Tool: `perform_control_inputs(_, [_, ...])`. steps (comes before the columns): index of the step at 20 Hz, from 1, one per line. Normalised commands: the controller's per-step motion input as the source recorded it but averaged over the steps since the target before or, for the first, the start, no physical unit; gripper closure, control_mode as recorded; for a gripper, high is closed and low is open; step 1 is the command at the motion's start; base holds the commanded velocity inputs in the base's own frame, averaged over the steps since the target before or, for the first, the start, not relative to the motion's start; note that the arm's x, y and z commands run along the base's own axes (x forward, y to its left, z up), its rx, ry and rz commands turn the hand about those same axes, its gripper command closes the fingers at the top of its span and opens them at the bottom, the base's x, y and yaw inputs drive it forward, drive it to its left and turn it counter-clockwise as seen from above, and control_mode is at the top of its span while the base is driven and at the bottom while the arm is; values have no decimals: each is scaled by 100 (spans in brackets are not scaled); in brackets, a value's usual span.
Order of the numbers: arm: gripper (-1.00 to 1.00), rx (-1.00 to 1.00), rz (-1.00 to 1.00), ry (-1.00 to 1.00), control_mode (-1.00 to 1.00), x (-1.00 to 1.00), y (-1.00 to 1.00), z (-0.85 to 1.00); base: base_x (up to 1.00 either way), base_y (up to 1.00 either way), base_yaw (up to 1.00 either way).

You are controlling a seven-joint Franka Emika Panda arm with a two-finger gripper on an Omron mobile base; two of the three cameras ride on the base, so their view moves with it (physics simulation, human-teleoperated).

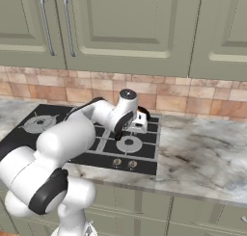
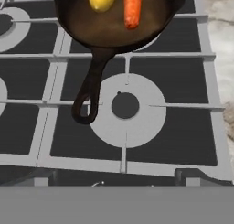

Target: Put the carrot and lemon in the pan. Then turn on the rear right burner and set the heat to medium.

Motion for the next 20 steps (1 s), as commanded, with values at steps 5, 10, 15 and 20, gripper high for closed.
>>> perform_control_inputs(5, [-100, 0, 0, 10, -100, -3, -1, -3, 0, 0, 0])
perform_control_inputs(10, [-100, 0, 0, 17, -100, -2, 0, -16, 0, 0, 0])
perform_control_inputs(15, [-100, 0, 0, 18, -100, -10, 0, -3, 0, 0, 0])
perform_control_inputs(20, [-100, 0, 1, 2, -100, -49, 0, -1, 0, 0, 0])
